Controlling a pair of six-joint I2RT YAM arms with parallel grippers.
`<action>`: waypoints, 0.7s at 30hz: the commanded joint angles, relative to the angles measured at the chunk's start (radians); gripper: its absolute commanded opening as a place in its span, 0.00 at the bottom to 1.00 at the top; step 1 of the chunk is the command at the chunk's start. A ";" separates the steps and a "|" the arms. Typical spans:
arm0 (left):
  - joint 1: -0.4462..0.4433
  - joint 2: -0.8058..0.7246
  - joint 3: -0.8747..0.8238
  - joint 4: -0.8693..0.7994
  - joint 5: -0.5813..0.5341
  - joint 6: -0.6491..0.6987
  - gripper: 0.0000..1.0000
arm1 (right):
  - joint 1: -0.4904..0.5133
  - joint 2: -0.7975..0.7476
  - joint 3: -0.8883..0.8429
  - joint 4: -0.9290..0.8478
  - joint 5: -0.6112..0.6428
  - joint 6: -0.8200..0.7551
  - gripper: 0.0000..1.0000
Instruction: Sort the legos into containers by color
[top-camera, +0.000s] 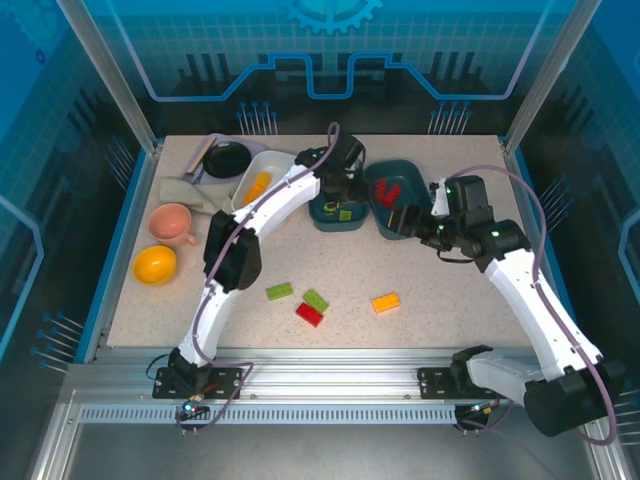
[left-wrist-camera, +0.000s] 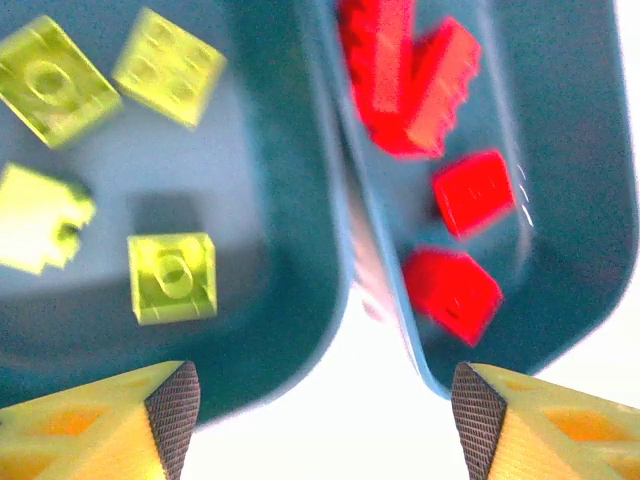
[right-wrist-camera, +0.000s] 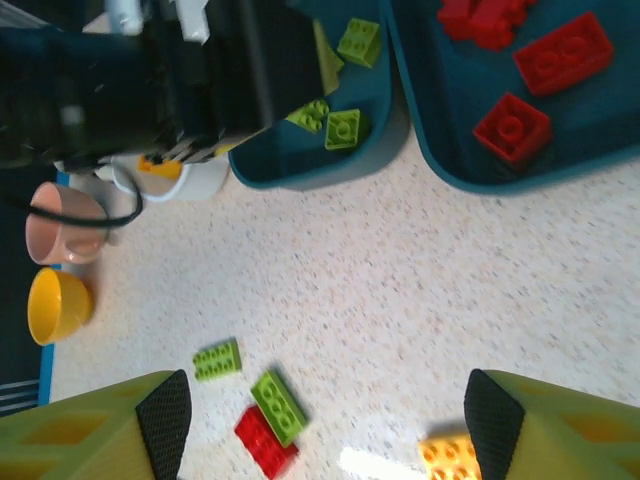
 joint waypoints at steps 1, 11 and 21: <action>-0.114 -0.147 -0.181 0.025 0.059 0.171 0.72 | -0.013 -0.112 0.054 -0.238 0.006 -0.057 0.75; -0.395 -0.151 -0.413 0.065 -0.100 0.297 0.78 | -0.013 -0.437 0.026 -0.547 -0.063 0.071 0.78; -0.481 0.005 -0.347 0.022 -0.252 0.284 0.80 | -0.014 -0.538 0.051 -0.597 -0.068 0.100 0.81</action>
